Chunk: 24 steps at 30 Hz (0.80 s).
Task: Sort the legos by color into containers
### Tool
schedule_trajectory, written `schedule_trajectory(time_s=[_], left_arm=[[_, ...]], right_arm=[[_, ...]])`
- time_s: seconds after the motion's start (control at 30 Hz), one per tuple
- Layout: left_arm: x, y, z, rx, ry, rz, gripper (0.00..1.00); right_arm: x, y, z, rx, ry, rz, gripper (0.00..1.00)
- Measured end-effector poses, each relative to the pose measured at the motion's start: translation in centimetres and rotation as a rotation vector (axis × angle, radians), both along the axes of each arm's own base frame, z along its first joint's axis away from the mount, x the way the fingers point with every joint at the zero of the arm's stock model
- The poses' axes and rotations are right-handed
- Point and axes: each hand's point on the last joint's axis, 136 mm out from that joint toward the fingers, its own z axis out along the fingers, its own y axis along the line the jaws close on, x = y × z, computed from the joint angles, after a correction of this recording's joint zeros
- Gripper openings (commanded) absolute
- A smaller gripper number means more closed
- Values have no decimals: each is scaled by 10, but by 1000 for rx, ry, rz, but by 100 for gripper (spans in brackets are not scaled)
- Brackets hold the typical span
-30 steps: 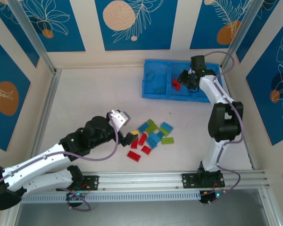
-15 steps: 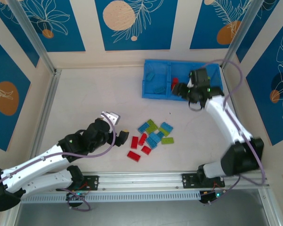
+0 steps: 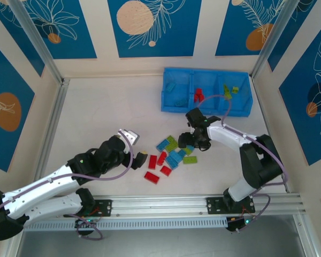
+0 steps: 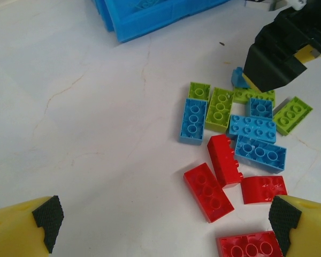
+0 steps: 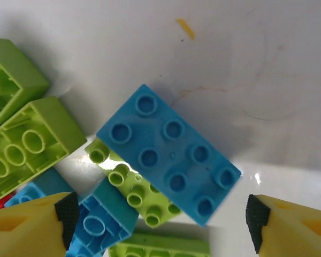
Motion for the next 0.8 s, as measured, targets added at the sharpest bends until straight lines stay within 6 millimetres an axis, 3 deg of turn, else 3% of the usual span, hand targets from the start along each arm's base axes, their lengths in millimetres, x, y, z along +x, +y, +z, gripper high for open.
schedule_trajectory(time_s=[0.2, 0.63, 0.73, 0.8], left_arm=[[-2, 3, -11, 15, 17, 5, 100], [-3, 5, -9, 4, 9, 5, 100], [-3, 5, -8, 1, 7, 5, 100], [-4, 6, -6, -5, 3, 5, 100]], right_arm=[[14, 1, -17, 102, 58, -29, 70], [21, 16, -19, 186, 66, -43, 34], [23, 16, -6, 173, 20, -53, 27], [26, 15, 17, 169, -67, -56, 24]])
